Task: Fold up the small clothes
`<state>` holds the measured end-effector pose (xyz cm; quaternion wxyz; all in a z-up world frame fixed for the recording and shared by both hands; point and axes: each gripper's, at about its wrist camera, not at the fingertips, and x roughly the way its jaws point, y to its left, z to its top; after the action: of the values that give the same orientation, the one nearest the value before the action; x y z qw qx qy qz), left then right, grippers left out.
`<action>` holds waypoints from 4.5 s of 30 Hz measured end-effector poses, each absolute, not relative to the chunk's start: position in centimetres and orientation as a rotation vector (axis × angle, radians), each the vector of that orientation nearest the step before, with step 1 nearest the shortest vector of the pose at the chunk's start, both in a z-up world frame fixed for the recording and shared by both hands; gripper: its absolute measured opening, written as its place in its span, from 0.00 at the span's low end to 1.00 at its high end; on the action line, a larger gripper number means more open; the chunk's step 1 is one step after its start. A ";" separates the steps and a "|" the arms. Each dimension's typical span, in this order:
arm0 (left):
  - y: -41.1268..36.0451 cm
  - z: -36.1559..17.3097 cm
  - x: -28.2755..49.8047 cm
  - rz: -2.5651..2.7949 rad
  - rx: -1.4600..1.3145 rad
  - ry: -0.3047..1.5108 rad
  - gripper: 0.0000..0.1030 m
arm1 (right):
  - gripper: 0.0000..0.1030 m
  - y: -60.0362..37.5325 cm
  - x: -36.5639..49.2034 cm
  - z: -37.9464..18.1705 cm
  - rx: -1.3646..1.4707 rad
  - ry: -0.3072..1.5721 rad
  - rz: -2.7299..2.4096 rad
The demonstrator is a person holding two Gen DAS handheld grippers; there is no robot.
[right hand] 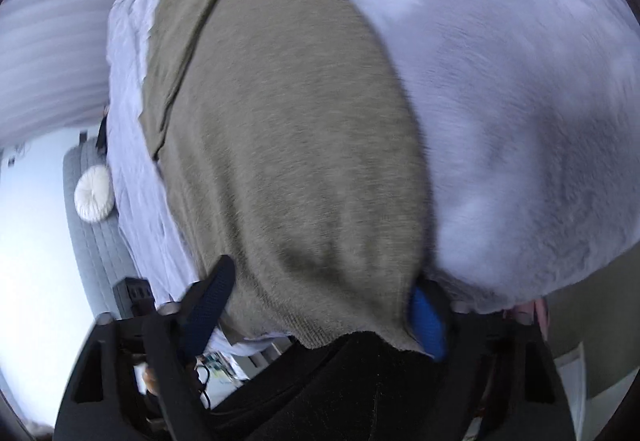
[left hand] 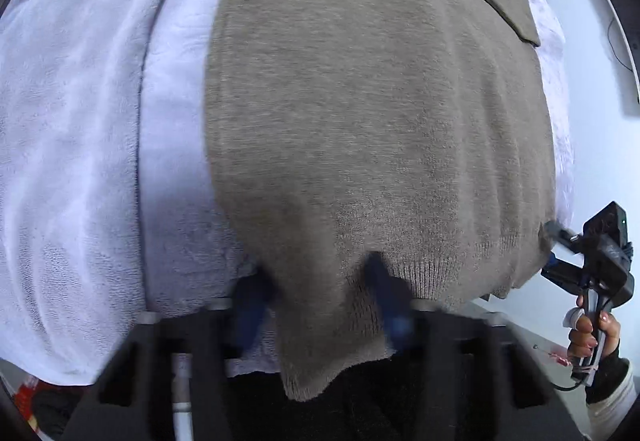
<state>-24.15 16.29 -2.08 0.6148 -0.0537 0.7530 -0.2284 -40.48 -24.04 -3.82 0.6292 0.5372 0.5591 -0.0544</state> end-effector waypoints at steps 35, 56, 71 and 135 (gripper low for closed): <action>8.9 0.1 6.9 -0.274 -0.322 1.455 0.43 | 0.15 -36.6 -8.4 -3.9 1.482 1.010 0.117; 9.6 -0.7 1.9 -0.597 -0.475 1.534 0.78 | 0.31 -38.7 -11.3 0.8 1.280 1.007 0.128; 7.7 3.9 12.2 -0.301 -0.428 1.202 0.78 | 0.64 -40.6 -4.2 -1.3 1.207 1.015 -0.057; 6.0 -2.8 10.5 -0.149 -0.115 1.322 0.09 | 0.07 -35.8 -5.1 -0.3 0.639 1.232 -0.129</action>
<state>10.45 5.97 -2.76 0.7852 -0.0535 0.6130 -0.0690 -5.15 -35.79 -0.33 0.7667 0.2944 0.5675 -0.0595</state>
